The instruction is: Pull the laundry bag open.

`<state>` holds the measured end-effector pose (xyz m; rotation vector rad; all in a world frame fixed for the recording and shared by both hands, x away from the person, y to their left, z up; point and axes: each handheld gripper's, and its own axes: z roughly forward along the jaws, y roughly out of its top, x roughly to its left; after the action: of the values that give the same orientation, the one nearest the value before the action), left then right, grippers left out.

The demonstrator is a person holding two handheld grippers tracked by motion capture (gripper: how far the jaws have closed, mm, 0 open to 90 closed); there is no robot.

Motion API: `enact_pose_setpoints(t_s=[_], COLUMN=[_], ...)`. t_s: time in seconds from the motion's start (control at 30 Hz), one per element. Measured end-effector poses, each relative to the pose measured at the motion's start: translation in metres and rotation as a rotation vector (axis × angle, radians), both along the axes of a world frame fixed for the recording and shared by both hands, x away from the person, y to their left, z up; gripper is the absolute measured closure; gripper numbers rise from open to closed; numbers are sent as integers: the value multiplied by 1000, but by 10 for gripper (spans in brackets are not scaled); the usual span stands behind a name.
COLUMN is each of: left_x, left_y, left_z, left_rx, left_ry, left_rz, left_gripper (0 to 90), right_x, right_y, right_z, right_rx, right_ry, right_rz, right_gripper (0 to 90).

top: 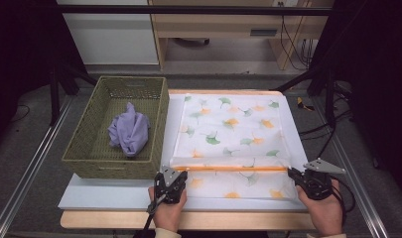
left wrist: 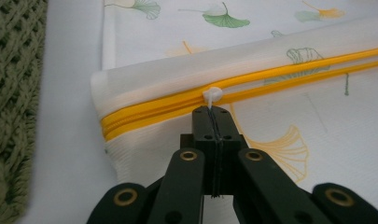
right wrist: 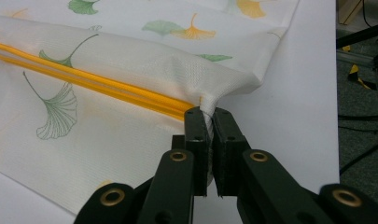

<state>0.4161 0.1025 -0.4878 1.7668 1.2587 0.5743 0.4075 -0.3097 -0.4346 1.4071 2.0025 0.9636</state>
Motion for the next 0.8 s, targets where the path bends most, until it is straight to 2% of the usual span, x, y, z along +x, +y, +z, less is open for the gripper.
enact_pose_setpoints(t_s=[0.07,0.13,0.27,0.47,0.53,0.57,0.8], left_x=[0,-1,-3,-3,-4,-7,-8], left_y=[2,4,5,11,11,10,10], left_z=[0,0,1,2,2,3,-1], left_rx=[-6,-10,0,-4,1,28,5], left_ry=[3,0,-2,-11,-17,-30,-12], left_rz=[3,4,-2,19,16,10,11], left_gripper=[899,899,899,899,899,899,899], right_x=[0,1,1,2,3,3,4], right_y=[0,-1,-1,-2,-3,-3,-4], right_z=[0,-2,-2,-3,-3,-4,-5], right_rx=[6,-13,-12,-10,-9,-18,-26], right_ry=[3,3,1,11,17,12,34], right_rz=[-4,-1,0,-19,-22,-20,-40], right_gripper=[862,861,861,861,861,861,861])
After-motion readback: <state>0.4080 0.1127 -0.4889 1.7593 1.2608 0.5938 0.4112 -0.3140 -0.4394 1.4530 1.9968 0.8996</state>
